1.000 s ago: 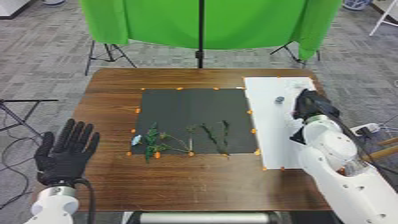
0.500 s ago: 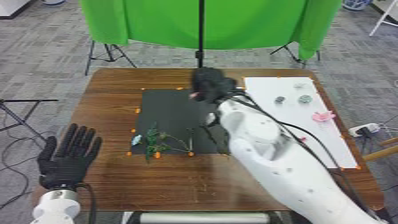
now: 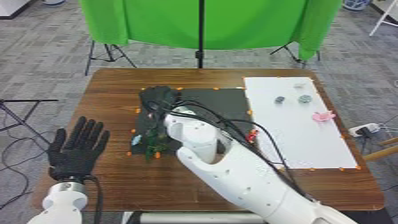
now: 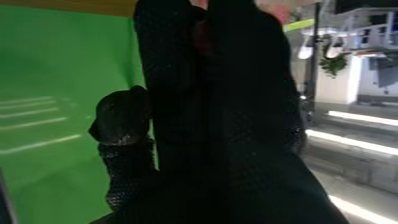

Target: Arrange flowers

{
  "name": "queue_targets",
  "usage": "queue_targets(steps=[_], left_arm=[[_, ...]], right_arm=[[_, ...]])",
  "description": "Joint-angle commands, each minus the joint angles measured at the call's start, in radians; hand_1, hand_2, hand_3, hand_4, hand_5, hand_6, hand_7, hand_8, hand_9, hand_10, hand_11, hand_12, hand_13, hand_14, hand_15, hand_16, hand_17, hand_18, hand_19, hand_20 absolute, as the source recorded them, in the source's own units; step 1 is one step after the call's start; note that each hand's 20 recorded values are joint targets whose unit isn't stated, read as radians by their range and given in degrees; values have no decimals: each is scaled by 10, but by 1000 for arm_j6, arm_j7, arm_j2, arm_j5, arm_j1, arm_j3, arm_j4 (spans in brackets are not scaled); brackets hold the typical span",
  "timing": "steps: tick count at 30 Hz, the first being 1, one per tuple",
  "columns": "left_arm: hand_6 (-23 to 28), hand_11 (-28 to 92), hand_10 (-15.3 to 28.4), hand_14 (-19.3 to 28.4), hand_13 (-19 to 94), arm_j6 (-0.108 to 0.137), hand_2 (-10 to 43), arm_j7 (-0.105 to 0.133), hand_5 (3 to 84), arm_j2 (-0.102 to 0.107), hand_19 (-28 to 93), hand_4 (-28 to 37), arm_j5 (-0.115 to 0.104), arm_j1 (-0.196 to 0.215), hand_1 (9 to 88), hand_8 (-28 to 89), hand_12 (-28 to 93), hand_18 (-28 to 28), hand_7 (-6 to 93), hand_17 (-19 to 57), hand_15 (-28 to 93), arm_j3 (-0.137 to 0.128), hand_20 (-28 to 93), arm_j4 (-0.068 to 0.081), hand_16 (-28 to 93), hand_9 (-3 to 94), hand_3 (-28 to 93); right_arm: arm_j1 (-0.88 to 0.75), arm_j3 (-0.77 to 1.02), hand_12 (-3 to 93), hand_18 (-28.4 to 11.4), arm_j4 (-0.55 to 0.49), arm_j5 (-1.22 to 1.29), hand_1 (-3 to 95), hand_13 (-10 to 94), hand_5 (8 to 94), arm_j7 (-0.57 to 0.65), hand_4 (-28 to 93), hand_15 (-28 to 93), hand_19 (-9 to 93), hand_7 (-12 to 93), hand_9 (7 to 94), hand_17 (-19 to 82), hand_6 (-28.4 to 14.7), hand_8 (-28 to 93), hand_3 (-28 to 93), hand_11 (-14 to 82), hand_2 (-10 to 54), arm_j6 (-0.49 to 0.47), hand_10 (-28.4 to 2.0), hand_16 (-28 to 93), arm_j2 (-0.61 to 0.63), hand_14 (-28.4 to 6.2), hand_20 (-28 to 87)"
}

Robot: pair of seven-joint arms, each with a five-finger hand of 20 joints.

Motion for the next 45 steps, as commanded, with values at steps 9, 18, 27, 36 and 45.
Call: queue_targets(steps=[9,18,27,36,45], left_arm=[[103,207,158,165,306,-26,166,-2,471,24,403,-283,-55,-18,254,-89,95,145,89,-77,371,17,148,19,-77,407,770],[103,207,159,164,308,-29,165,-3,473,25,402,-283,-68,-21,255,-88,95,144,90,-77,373,13,148,19,-78,408,769],[103,207,158,164,308,-27,165,-18,473,5,402,-283,-68,-14,255,-89,95,144,92,-76,373,4,148,20,-79,409,770],[104,207,159,164,309,-10,165,-45,475,-27,402,-283,-62,2,255,-89,95,144,91,-76,372,-23,148,24,-79,409,769],[103,206,158,164,309,-9,164,-40,474,-54,401,-283,-56,29,255,-89,95,144,91,-76,372,-34,148,12,-78,409,770]], right_arm=[[-37,42,239,-221,95,-64,946,691,651,19,449,340,920,218,679,389,-23,-129,-283,192,-95,-3,-143,356,-82,-64,332],[-25,28,160,-227,72,-17,946,665,616,53,439,336,901,166,624,366,-31,-136,-283,171,-95,-24,-155,342,-67,-68,312],[-22,56,151,-231,36,65,946,651,590,113,417,337,893,147,594,359,-38,-130,-283,138,-95,-80,-164,331,-43,-74,301],[-22,140,150,-239,-94,225,890,630,564,207,457,400,909,139,569,359,-47,-126,-283,125,-95,-95,-176,258,39,-101,282],[-89,311,149,-246,-268,305,801,608,554,278,751,445,913,121,555,347,-56,-117,-272,114,-95,-25,-191,163,268,-131,254]])
